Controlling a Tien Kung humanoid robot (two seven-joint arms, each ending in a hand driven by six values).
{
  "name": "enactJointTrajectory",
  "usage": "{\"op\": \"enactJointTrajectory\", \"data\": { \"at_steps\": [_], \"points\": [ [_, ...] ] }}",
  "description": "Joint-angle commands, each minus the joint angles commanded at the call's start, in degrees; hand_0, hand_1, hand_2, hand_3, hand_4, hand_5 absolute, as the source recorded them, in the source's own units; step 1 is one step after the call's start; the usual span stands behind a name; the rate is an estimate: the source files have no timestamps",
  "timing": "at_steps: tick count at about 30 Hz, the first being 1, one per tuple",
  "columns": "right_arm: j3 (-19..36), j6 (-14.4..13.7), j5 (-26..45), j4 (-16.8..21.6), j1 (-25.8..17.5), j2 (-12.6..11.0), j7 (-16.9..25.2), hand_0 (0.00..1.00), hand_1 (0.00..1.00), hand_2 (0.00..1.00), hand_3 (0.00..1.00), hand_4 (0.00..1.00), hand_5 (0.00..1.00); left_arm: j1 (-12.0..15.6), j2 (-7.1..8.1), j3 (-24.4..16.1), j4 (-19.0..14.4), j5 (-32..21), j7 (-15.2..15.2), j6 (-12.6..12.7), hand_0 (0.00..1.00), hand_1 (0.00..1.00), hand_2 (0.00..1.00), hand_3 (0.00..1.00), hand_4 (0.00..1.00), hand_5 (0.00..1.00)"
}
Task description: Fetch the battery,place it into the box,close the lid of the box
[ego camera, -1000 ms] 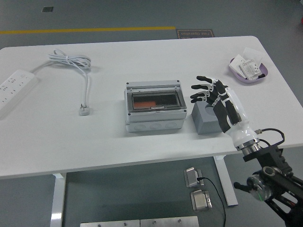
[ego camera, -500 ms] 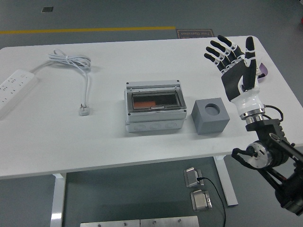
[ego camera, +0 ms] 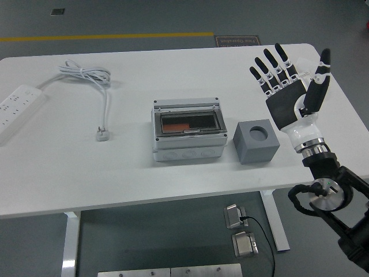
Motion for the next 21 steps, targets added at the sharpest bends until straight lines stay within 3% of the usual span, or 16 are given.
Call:
{"op": "enactJointTrajectory", "data": {
  "at_steps": [9,10,21],
  "points": [
    [-1.7,0.0,-0.1,0.1,-0.8,0.2,-0.3,0.962,0.910,0.927,0.863,0.998,0.998,3.8,-0.19,-0.3,0.4,0.1,-3.0,0.2,0.629,0.687,0.653,0.604,0.640,0.210],
    [-2.0,0.0,-0.2,0.1,-1.0,0.3,-0.4,0.965,0.914,0.928,0.871,0.998,0.998,4.3,-0.21,-0.1,0.5,0.0,-3.5,0.3,0.643,0.721,0.708,0.626,0.656,0.216],
    [-2.4,0.4,-3.2,-0.1,-2.4,1.0,-2.2,0.972,0.914,0.924,0.880,0.998,0.998,11.8,-0.19,6.1,0.5,-3.6,-11.2,1.3,0.648,0.729,0.731,0.652,0.672,0.225]
  ]
}}
